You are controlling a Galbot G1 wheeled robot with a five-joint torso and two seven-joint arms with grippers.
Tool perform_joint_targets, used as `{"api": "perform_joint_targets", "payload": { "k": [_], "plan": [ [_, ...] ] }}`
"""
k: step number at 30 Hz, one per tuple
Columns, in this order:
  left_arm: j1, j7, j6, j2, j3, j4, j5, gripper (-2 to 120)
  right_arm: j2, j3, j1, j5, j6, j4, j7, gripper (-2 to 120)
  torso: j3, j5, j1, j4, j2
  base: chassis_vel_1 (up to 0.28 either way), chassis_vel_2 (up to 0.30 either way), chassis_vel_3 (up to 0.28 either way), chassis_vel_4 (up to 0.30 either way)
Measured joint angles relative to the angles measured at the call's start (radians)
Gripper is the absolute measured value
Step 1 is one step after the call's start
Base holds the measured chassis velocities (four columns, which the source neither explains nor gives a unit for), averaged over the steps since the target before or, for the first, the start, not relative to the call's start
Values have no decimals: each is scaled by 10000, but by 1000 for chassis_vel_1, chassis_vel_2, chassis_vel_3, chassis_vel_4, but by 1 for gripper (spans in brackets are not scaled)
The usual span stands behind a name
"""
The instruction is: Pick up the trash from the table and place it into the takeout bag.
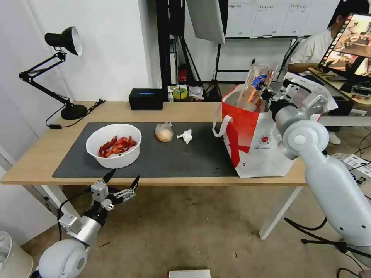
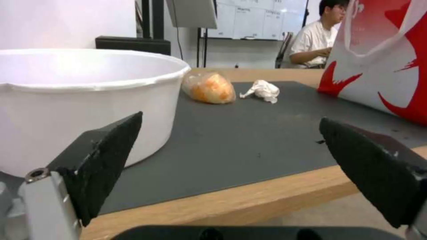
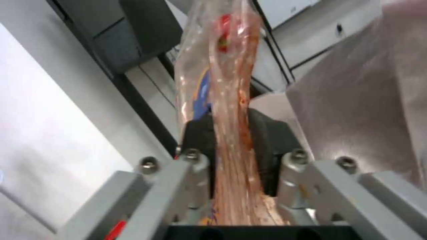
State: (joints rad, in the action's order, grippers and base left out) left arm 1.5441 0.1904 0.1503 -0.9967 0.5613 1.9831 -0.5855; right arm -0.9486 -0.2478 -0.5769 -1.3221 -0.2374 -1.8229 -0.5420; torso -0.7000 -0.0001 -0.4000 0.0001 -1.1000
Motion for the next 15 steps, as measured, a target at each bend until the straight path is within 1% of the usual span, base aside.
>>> {"api": "perform_joint_targets", "payload": {
  "k": [1, 2, 3, 4, 6, 7, 9, 10, 12, 13, 14, 15],
  "plan": [
    [-10, -1, -5, 29, -13, -8, -7, 100, -5, -26, -73, -61, 0, 4, 1, 29, 0, 1, 0, -1, 0, 0, 0, 0, 0],
    [-12, -1, -7, 41, -25, -9, -10, 100, -8, -39, -108, -81, -1, 9, 2, 30, 0, 1, 0, -1, 0, 0, 0, 0, 0],
    [-21, 0, -15, 61, -61, -9, -12, 100, -20, -72, -195, -103, -4, 15, 19, 39, 0, 1, 1, -1, -1, 0, 0, 0, 0],
    [-21, 0, -15, 61, -61, -9, -12, 100, -20, -72, -195, -103, -4, 15, 19, 39, 0, 1, 1, -1, -1, 0, 0, 0, 0],
    [-45, -1, -24, 71, -107, -13, -12, 100, -51, -93, -256, -109, -9, 15, 33, 45, 0, 1, 1, -1, 0, 0, 0, 0, 0],
    [-45, -1, -24, 71, -107, -13, -12, 100, -51, -93, -256, -109, -9, 15, 33, 45, 0, 1, 1, -1, 0, 0, 0, 0, 0],
    [-98, -1, -37, 97, -143, -36, -14, 100, -100, -87, -297, -113, -16, 11, 44, 59, 0, 1, 1, -1, 0, 0, 0, 0, 0],
    [-98, -1, -37, 97, -143, -36, -14, 100, -100, -87, -297, -113, -16, 11, 44, 59, 0, 1, 1, -1, 0, 0, 0, 0, 0],
    [-118, -1, -43, 128, -143, -33, -22, 100, -110, -71, -298, -154, -16, -23, 106, 68, 0, 1, 0, -1, 0, 0, 0, 0, 0],
    [-129, -4, -51, 152, -119, -27, -32, 100, -113, -64, -286, -270, -17, -79, 193, 75, 0, 1, 0, -1, 0, 0, 0, 0, 0],
    [-129, -4, -51, 152, -119, -27, -32, 100, -113, -64, -286, -270, -17, -79, 193, 75, 0, 1, 0, -1, 0, 0, 0, 0, 0],
    [-132, -6, -54, 161, -102, -24, -39, 100, -114, -57, -275, -328, -16, -108, 228, 80, 0, 1, 0, -2, 0, 0, 0, 0, 0]
  ]
}}
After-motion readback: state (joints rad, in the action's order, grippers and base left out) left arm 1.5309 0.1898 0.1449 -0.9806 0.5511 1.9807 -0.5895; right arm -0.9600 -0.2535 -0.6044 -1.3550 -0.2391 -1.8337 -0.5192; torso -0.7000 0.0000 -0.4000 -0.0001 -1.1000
